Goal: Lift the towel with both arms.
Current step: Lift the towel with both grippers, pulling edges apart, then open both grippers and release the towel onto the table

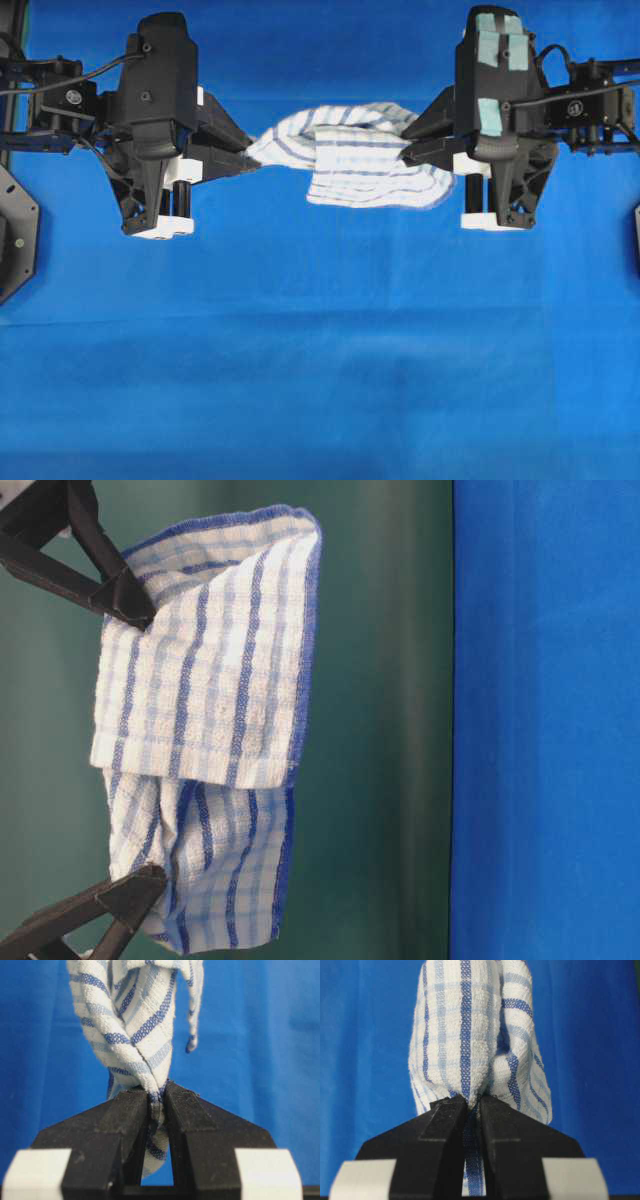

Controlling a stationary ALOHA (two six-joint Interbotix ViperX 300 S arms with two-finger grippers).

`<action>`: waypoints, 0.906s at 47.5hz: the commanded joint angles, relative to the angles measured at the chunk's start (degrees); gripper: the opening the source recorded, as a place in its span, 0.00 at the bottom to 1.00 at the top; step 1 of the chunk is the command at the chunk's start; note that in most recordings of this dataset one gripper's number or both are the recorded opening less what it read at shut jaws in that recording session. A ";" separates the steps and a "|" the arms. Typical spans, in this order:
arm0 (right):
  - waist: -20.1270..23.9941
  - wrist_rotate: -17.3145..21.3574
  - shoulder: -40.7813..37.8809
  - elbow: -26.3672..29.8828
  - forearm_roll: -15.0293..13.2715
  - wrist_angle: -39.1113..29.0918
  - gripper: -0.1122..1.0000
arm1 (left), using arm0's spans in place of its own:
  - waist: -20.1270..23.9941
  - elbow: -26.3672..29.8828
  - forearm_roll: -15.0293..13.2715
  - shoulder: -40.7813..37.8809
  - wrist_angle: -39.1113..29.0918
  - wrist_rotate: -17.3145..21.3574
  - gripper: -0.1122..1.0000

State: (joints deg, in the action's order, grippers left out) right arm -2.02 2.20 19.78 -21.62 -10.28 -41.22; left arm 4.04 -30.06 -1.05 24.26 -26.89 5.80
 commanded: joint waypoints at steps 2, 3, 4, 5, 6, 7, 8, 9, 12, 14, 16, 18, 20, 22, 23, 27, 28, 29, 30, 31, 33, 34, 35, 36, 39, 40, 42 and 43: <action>-0.09 0.09 0.79 1.32 0.00 0.00 0.20 | -0.26 1.76 0.00 0.00 0.35 0.09 0.17; -0.09 0.09 0.79 1.23 0.00 0.00 0.20 | -0.44 1.85 0.00 0.00 0.35 0.18 0.17; -0.09 0.09 0.79 1.23 0.00 0.00 0.20 | -0.53 1.93 0.00 -0.09 0.35 0.18 0.17; -0.09 0.09 0.88 1.23 0.00 0.00 0.20 | -0.53 1.93 0.00 -0.09 0.35 0.18 0.17; -0.09 0.09 0.88 1.23 0.00 0.09 0.20 | -0.53 2.02 0.00 -0.18 0.35 0.18 0.17; -0.09 0.09 0.97 1.14 0.00 0.09 0.20 | -0.53 2.11 0.00 -0.18 0.35 0.18 0.17; -0.09 0.09 0.97 1.14 0.00 0.18 0.20 | -0.53 2.11 0.00 -0.18 0.35 0.18 0.17; -0.09 0.09 1.05 1.14 0.00 0.18 0.20 | -0.53 2.11 0.00 -0.18 0.35 0.18 0.17; -0.09 0.09 1.05 1.14 0.00 0.18 0.20 | -0.53 2.11 0.00 -0.09 0.44 0.18 0.23; -0.09 0.09 1.05 1.05 0.00 0.18 0.20 | -0.53 2.02 0.00 0.00 0.53 0.18 0.33; 0.09 0.18 1.05 1.05 0.00 0.35 0.22 | -0.53 1.93 0.00 0.09 0.70 0.35 0.43; 0.09 0.35 1.05 1.05 0.00 0.53 0.31 | -0.53 1.85 0.00 0.18 0.70 0.62 0.56; 0.18 0.44 1.05 0.97 0.09 0.53 0.44 | -0.62 1.67 0.00 0.44 0.70 1.14 0.67; 0.53 0.44 1.14 0.79 0.00 0.44 0.54 | -0.53 1.41 0.00 0.62 0.70 1.67 0.77; 0.62 0.44 1.23 0.79 0.00 0.35 0.59 | -0.62 1.32 0.00 0.70 0.70 2.02 0.82; 0.79 0.53 1.49 0.53 0.09 0.35 0.72 | -0.53 1.14 0.00 1.05 0.70 2.11 0.86; 0.88 0.53 1.58 0.44 0.09 0.35 0.73 | -0.53 1.05 0.00 1.14 0.70 2.11 0.86; 0.88 0.62 1.67 0.35 0.09 0.35 0.72 | -0.62 1.05 0.00 1.14 0.70 2.11 0.86; 0.88 0.62 1.76 0.35 0.09 0.35 0.71 | -0.62 0.97 0.00 1.14 0.62 2.11 0.86; 0.88 0.79 1.85 0.26 0.09 0.35 0.70 | -0.62 0.97 0.00 1.14 0.53 2.11 0.86; 0.88 1.05 1.93 0.09 0.09 0.35 0.70 | -0.79 0.97 0.00 1.14 0.35 2.11 0.86; 0.97 1.23 1.93 0.09 0.09 0.35 0.70 | -0.79 0.88 0.00 1.14 0.26 2.11 0.86; 0.88 1.41 1.93 0.00 0.09 0.35 0.70 | -0.88 0.88 0.00 1.14 0.18 2.11 0.86; 0.88 1.58 1.93 -0.09 0.09 0.44 0.71 | -0.97 0.88 0.00 1.14 0.09 2.11 0.86; 0.97 1.93 1.93 -0.53 0.09 0.53 0.71 | -1.32 0.62 0.00 1.05 -0.09 2.02 0.86; 0.97 2.20 1.93 -0.79 0.09 0.62 0.71 | -1.41 0.53 0.00 0.97 -0.09 2.02 0.86; 0.97 2.37 1.93 -1.32 0.09 0.70 0.71 | -1.67 0.18 0.00 0.88 -0.09 1.93 0.86; 1.05 2.55 1.93 -1.58 0.09 0.88 0.71 | -1.85 0.09 0.00 0.79 -0.09 1.85 0.86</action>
State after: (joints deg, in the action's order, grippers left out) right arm -1.23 4.48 20.83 -23.20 -10.20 -41.04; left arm 2.72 -30.32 -1.05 24.61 -27.16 7.82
